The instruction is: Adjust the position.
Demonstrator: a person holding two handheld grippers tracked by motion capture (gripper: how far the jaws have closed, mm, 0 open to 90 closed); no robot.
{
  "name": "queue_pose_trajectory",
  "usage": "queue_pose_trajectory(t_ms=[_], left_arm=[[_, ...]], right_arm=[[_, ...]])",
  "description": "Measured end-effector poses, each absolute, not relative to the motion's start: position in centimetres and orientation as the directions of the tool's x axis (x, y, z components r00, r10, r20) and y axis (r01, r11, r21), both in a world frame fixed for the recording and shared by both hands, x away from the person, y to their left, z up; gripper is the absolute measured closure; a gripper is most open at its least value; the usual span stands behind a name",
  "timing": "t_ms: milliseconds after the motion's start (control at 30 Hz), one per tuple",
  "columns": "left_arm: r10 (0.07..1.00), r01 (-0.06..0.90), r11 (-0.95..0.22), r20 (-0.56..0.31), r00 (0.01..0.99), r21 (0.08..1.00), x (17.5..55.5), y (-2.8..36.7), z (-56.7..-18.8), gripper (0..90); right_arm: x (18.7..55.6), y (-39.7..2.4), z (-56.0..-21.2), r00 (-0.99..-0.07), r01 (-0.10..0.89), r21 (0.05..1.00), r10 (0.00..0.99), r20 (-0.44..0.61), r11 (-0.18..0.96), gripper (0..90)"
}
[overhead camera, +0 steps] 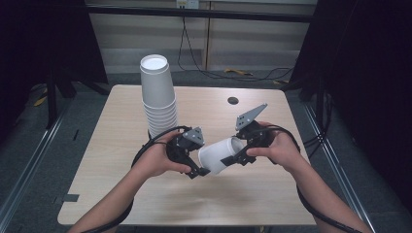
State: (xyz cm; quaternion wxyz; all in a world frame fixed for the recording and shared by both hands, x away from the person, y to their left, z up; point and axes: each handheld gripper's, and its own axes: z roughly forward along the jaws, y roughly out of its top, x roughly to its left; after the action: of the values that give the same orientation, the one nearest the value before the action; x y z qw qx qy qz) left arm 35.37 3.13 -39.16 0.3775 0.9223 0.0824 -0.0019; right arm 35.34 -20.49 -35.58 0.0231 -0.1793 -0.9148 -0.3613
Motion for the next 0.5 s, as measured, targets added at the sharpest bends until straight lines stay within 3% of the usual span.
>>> queue_pose_trajectory(t_ms=[500], left_arm=[[0.191, 0.22, -0.649, -0.124, 0.974, 0.728, 35.5, 3.8, -40.4, 6.4]], right_arm=[[35.1, -21.6, -35.8, -0.927, 0.361, 0.69, 0.322, 0.192, 0.627, 22.6]])
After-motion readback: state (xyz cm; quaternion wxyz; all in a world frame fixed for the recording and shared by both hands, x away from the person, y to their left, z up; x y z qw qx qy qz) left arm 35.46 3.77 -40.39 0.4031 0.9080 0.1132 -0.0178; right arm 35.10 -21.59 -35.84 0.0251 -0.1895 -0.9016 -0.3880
